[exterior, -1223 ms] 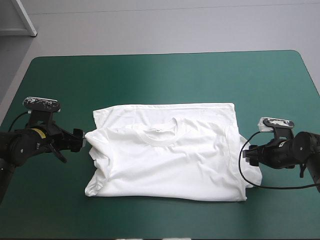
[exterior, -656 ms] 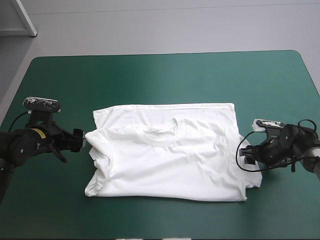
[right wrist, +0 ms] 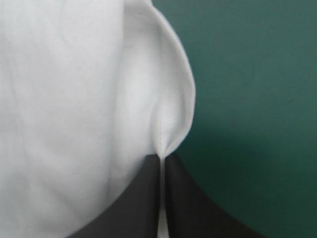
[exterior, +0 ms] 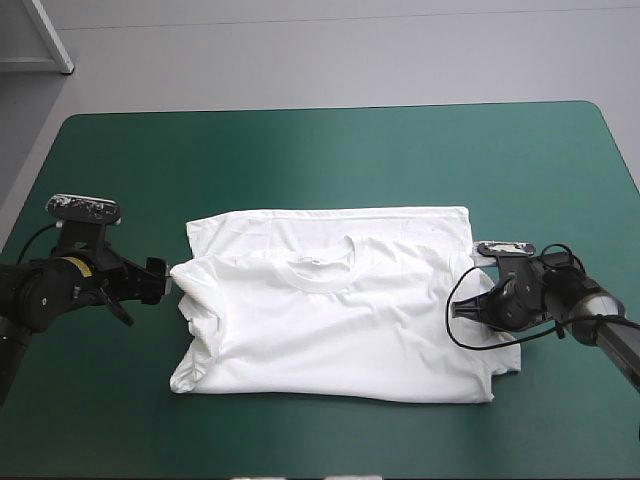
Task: Fold the cloth
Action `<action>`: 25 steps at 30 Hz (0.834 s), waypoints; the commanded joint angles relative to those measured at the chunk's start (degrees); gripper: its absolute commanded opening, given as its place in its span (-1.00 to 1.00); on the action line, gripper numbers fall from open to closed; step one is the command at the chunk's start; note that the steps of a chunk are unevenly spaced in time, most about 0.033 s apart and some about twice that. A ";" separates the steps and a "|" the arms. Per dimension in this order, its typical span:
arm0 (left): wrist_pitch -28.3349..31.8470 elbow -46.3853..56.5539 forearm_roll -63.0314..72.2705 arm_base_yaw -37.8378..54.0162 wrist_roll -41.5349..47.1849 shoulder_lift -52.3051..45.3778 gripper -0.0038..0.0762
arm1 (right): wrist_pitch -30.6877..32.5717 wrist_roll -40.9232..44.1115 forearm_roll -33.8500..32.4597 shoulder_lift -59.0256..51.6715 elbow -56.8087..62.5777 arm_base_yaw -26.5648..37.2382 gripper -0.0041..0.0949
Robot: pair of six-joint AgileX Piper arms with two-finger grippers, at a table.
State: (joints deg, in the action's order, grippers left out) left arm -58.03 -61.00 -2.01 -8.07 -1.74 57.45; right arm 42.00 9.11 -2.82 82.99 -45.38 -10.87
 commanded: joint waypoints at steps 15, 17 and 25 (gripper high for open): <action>2.18 -1.85 -0.06 -0.32 -1.90 -0.81 0.63 | 6.73 18.91 -18.88 -19.09 1.39 0.07 -0.95; 2.07 -1.85 0.19 -0.32 -1.99 -0.81 0.63 | 4.35 16.74 -15.33 -20.23 0.80 -0.06 -0.95; 1.52 -1.85 0.80 -0.32 -1.99 -0.81 0.63 | -4.44 -2.10 7.22 -19.63 -1.61 -5.88 -0.95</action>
State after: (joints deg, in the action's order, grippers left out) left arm -58.99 -61.00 -1.81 -8.07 -3.75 57.45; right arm 41.82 12.21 -1.16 63.65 -44.74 -14.46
